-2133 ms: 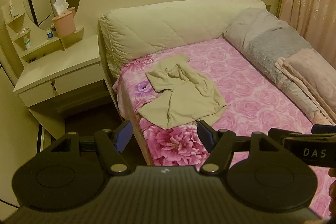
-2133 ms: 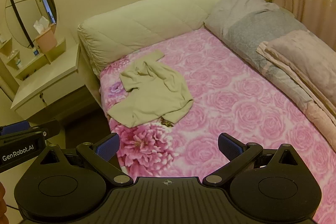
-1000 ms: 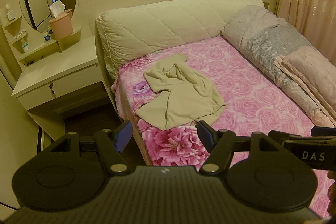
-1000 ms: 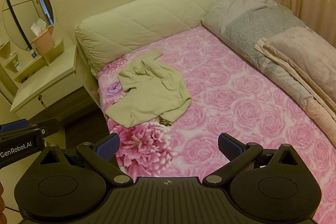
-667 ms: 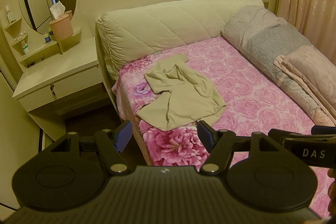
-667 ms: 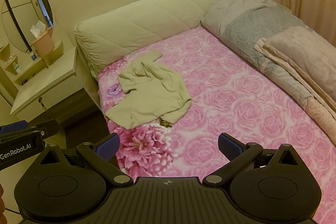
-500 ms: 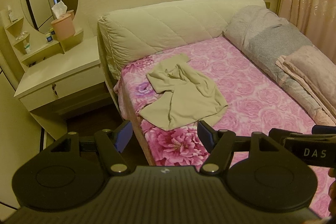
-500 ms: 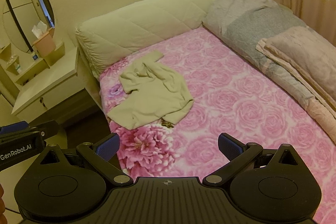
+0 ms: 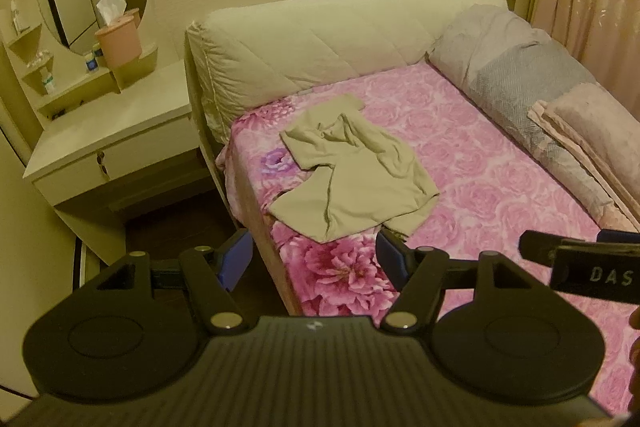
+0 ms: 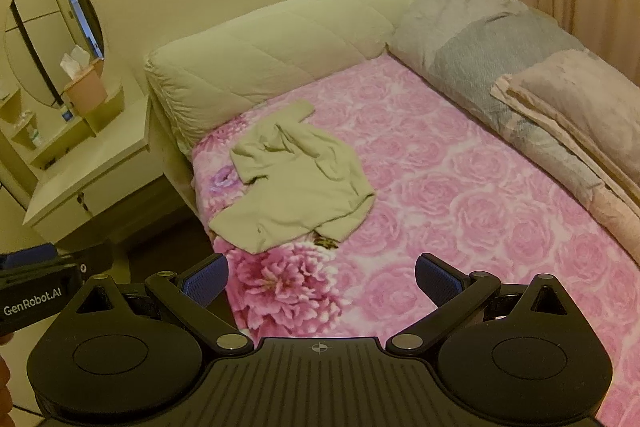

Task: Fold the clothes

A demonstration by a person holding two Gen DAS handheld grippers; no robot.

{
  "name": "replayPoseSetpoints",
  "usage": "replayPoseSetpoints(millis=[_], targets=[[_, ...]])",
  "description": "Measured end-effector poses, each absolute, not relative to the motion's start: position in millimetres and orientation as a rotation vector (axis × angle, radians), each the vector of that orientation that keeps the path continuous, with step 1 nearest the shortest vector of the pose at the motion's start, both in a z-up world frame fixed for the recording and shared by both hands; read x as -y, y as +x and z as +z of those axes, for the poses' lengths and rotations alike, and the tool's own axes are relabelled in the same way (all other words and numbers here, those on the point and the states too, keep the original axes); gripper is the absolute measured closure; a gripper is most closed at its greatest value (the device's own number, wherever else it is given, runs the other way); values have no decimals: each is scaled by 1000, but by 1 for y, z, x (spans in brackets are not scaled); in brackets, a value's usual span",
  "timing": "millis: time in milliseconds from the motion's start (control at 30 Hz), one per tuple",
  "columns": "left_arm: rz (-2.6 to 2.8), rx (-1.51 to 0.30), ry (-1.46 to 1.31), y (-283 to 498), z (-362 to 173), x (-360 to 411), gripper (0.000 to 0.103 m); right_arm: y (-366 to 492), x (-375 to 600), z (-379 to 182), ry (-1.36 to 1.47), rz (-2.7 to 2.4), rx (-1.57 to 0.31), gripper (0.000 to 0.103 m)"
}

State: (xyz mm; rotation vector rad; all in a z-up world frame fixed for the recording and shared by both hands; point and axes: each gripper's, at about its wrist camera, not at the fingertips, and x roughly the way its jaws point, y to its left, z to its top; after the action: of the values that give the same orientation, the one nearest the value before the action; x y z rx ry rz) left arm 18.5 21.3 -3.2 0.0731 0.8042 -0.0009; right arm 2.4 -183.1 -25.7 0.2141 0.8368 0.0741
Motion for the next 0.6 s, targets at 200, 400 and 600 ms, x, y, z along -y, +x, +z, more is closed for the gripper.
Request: replayPoseSetpoints(millis=[200, 400, 600], targets=[[-12, -838, 64, 37, -14, -35, 38, 12, 178, -33, 207, 60, -843, 1], [-52, -870, 66, 69, -28, -44, 38, 36, 177, -45, 221, 22, -875, 1], [-75, -926, 62, 117, -47, -61, 38, 73, 174, -64, 229, -20, -920, 1]])
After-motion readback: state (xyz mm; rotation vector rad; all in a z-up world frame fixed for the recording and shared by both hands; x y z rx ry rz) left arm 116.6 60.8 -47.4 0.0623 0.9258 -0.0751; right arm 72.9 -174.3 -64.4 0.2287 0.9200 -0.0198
